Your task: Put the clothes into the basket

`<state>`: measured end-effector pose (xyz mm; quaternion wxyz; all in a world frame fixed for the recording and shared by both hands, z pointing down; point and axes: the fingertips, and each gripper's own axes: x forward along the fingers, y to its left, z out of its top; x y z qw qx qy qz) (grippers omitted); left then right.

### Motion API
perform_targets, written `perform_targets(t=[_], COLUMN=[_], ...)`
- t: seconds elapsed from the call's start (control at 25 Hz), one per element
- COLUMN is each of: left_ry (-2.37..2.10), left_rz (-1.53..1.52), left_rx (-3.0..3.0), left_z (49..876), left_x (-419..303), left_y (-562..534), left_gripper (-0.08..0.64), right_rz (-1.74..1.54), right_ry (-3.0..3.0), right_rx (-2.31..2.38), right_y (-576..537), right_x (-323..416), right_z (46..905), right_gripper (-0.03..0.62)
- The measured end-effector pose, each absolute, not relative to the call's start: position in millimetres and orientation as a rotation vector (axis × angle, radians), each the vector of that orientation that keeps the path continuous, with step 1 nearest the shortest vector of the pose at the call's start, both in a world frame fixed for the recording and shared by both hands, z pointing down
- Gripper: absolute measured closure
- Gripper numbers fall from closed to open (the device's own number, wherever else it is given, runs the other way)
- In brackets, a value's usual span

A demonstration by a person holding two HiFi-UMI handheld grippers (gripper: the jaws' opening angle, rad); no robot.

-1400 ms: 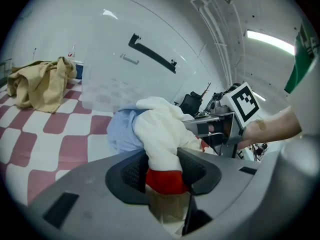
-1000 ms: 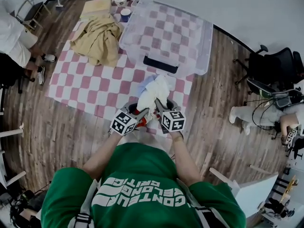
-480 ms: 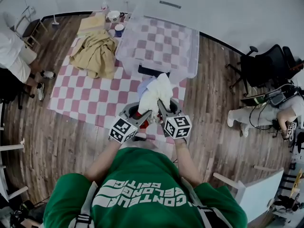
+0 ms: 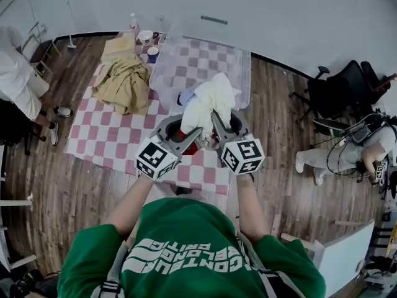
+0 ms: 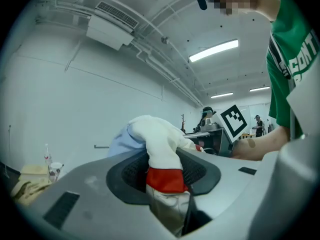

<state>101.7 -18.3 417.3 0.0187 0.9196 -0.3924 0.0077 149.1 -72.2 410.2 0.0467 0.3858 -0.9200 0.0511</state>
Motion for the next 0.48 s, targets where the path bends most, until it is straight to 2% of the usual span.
perform_targets(t=[0.48], left_ry=[-1.335], left_rz=[-0.073], left_rx=[3.019], left_z=[312.1], left_x=[83.0], left_y=[-51.1], left_gripper=[0.410], right_rz=[-0.120], right_ry=[-2.897], right_rx=[1.226], right_y=[-101.7], right_x=[131.4], right_z=[297.5], right_gripper=[0.451])
